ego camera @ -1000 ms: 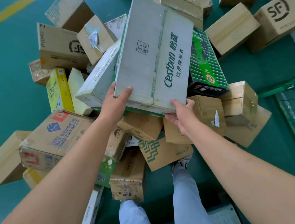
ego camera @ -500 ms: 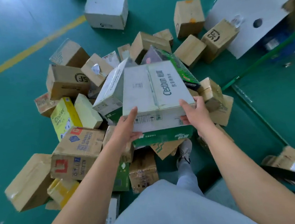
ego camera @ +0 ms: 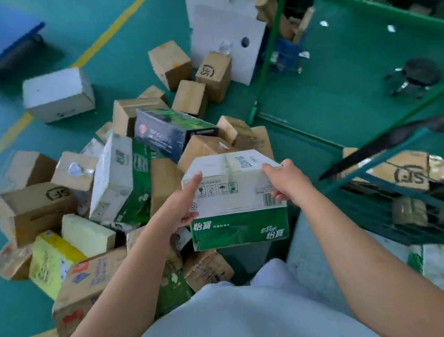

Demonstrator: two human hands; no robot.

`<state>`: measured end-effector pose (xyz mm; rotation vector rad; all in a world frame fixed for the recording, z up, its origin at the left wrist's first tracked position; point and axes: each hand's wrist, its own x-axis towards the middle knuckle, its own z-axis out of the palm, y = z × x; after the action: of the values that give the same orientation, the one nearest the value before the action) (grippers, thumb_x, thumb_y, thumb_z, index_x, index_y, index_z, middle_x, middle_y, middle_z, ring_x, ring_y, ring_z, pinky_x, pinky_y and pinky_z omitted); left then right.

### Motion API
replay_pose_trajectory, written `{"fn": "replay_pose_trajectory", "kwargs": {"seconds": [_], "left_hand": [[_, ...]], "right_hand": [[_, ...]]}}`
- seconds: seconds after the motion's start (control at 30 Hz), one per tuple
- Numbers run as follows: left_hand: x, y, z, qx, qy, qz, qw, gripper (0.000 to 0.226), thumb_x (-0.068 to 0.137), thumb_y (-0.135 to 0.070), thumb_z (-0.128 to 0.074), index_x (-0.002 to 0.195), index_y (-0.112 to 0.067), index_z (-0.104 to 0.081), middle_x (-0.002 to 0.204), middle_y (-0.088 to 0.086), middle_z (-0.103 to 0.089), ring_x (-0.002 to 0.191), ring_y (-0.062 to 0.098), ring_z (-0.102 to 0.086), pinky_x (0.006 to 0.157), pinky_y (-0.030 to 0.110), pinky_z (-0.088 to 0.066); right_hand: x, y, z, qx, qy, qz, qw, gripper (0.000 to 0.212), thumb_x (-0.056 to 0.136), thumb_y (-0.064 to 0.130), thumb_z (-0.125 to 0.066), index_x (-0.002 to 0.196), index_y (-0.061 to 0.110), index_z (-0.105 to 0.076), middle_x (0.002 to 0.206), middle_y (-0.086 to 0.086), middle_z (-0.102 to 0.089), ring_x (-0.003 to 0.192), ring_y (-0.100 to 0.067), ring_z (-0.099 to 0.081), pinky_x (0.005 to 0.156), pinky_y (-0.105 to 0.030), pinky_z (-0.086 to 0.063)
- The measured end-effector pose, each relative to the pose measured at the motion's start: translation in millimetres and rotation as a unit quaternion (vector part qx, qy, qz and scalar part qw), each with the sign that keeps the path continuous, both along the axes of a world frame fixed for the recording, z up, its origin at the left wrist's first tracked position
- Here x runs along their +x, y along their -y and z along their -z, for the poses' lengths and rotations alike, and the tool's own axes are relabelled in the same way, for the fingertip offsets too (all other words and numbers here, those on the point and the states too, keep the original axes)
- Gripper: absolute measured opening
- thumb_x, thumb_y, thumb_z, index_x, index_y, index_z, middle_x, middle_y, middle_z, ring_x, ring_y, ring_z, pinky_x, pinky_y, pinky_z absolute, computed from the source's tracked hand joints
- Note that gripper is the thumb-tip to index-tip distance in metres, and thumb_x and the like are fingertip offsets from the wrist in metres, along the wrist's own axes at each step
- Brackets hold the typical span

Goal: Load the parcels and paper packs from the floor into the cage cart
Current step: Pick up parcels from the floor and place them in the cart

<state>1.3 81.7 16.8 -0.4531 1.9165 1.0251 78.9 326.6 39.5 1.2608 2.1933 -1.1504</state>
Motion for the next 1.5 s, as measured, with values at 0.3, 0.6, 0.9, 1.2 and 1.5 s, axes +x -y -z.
{"fn": "replay_pose_trajectory", "kwargs": {"seconds": [0.3,0.6,0.9,1.2,1.5], "left_hand": [[80.0,-145.9,8.9,-0.069,0.017,0.243,0.967,0.096,0.072,-0.099,-0.039,0.116,-0.017,-0.064,0.097,0.002,-0.068,0.067,0.015,-0.06,0.056,0.023,-0.046],[225.0,-285.2,30.4,-0.052,0.058,0.444,0.893,0.094,0.077,-0.095,-0.042,0.133,-0.02,-0.057,0.14,0.006,-0.059,0.061,0.014,-0.071,0.055,0.023,-0.053],[350.0,-355.4,36.6,-0.055,0.07,0.647,0.757,0.088,0.087,-0.086,-0.04,0.153,-0.027,-0.041,0.158,0.009,-0.039,0.08,0.017,-0.069,0.07,0.029,-0.055],[439.0,-385.5,71.1,-0.086,0.09,0.797,0.59,0.091,0.085,-0.088,-0.041,0.151,-0.025,-0.045,0.152,0.009,-0.045,0.088,0.021,-0.071,0.089,0.036,-0.059],[525.8,-394.6,122.2,-0.139,0.139,0.863,0.465,0.078,0.082,-0.087,-0.048,0.132,-0.029,-0.06,0.137,0.005,-0.061,0.084,0.021,-0.078,0.066,0.026,-0.059]], "right_hand": [[179.4,-92.5,34.4,-0.05,0.048,0.207,0.976,0.075,0.095,0.057,-0.048,0.153,0.011,-0.032,0.088,-0.005,-0.071,0.072,-0.021,-0.076,0.066,-0.031,-0.063],[392.3,-132.7,54.0,-0.091,0.037,0.437,0.894,0.077,0.096,0.053,-0.053,0.154,0.009,-0.027,0.094,-0.003,-0.065,0.079,-0.021,-0.077,0.069,-0.033,-0.065],[535.7,-93.6,62.0,-0.13,0.016,0.638,0.759,0.06,0.099,0.051,-0.053,0.139,0.007,-0.047,0.082,-0.005,-0.065,0.071,-0.025,-0.071,0.082,-0.04,-0.064],[597.2,-13.9,83.7,-0.154,0.001,0.785,0.6,0.044,0.1,0.052,-0.052,0.111,0.009,-0.054,0.083,-0.007,-0.069,0.062,-0.022,-0.066,0.083,-0.043,-0.064],[623.2,53.3,91.3,-0.142,0.011,0.879,0.454,0.036,0.103,0.046,-0.051,0.115,0.014,-0.039,0.096,0.003,-0.057,0.074,-0.02,-0.071,0.083,-0.04,-0.063]]}}
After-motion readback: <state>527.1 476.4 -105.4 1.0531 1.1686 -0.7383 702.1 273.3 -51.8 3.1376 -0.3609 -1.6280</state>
